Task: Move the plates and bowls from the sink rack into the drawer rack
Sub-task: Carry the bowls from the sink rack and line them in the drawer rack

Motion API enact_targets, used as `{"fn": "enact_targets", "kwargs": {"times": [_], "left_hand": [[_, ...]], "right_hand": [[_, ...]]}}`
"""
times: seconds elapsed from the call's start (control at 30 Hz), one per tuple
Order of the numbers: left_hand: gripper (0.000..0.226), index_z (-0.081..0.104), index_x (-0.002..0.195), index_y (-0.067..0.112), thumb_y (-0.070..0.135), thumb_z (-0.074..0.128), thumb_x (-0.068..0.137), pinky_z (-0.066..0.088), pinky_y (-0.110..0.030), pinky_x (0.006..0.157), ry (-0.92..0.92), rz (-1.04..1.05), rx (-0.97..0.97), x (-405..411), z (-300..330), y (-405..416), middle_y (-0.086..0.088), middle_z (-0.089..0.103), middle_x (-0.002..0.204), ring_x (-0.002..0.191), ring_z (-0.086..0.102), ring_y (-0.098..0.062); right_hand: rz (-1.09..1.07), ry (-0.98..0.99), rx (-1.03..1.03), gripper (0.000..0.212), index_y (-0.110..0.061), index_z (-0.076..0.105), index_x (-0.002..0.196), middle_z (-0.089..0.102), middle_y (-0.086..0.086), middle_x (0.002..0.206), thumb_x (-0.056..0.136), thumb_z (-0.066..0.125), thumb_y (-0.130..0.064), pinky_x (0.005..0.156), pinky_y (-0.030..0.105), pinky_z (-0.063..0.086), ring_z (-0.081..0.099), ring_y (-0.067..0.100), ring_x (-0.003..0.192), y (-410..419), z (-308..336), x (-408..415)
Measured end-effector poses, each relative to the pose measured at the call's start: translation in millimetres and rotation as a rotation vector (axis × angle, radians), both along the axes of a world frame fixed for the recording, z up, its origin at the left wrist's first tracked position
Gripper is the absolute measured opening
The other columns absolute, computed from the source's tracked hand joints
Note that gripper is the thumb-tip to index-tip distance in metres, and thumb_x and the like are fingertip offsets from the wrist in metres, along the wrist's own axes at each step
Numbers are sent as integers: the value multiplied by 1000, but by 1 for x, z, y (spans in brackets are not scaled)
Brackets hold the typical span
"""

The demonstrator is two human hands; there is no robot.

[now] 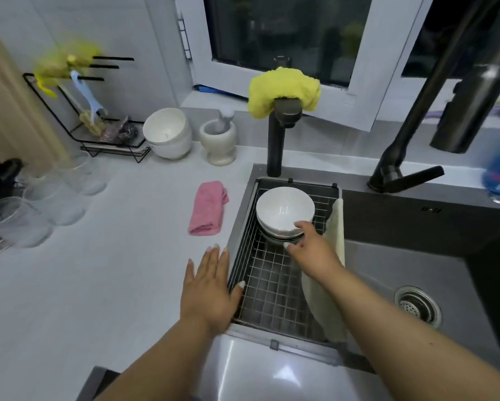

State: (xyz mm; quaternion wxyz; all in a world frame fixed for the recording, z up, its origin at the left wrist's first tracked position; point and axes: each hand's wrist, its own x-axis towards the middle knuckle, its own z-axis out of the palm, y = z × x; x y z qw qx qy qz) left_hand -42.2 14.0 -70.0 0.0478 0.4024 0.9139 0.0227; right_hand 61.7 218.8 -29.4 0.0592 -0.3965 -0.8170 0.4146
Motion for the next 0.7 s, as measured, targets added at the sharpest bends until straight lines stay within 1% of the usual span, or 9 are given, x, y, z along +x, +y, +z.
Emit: {"fn": "enact_targets", "kwargs": {"times": [0.13,0.2,0.23,0.27,0.33,0.43,0.5,0.57,0.7], "left_hand": [[74,-12,150,23,61,7,90,-14,-44,114,-2,-16,11,-7,1,4,1,-14,159,142,-22,-12],[72,-13,150,24,61,8,91,-14,-44,114,-11,-15,12,-7,2,3,2,-16,158,143,-22,-13],[72,-14,150,24,61,8,92,-14,-44,114,-15,-17,10,-6,2,4,2,-18,158,143,-23,-13],[72,-15,150,24,61,8,92,-14,-45,114,-16,-18,8,-6,2,4,2,-18,158,143,-23,-14],[72,-15,150,24,61,7,92,-14,-45,115,-17,-15,5,-6,3,4,1,-19,158,143,-24,-14],[72,-16,150,24,61,6,91,-14,-45,116,-21,-18,1,-7,4,3,1,-19,158,143,-23,-14],[73,-15,150,24,61,5,91,-14,-45,116,-24,-19,3,-7,3,3,1,-19,158,143,-22,-14],[73,-14,150,24,61,5,90,-14,-45,116,-32,-14,14,-7,3,2,2,-17,159,144,-21,-13],[73,-12,151,24,60,6,89,-13,-44,117,-39,-7,11,-8,2,2,2,-14,159,145,-18,-12]], "right_hand": [[11,-93,39,55,-26,34,139,61,3,89,90,58,-31,57,25,43,60,19,75,13,-13,-22],[27,-158,73,49,-21,40,135,64,8,101,90,58,-31,64,25,43,61,23,87,17,-16,-28],[29,-188,96,43,-17,46,129,65,9,106,90,58,-31,68,26,44,60,25,91,19,-17,-30],[30,-207,120,34,-15,52,120,66,9,105,90,58,-31,70,27,43,60,25,91,21,-17,-31],[20,-210,159,23,-12,58,101,66,7,94,89,60,-31,66,28,41,57,22,83,23,-17,-35],[-49,-131,156,22,-10,53,85,58,1,77,86,65,-28,58,28,36,54,21,76,24,-14,-40],[-88,-85,166,20,-11,49,84,55,1,74,86,64,-24,54,28,33,53,23,76,23,-11,-41],[-126,-37,185,25,-10,47,83,53,1,71,85,65,-27,51,28,32,52,24,73,19,-5,-38],[-197,91,182,39,-10,45,80,48,-10,63,80,73,-37,49,24,31,45,9,61,6,18,-24]]}}
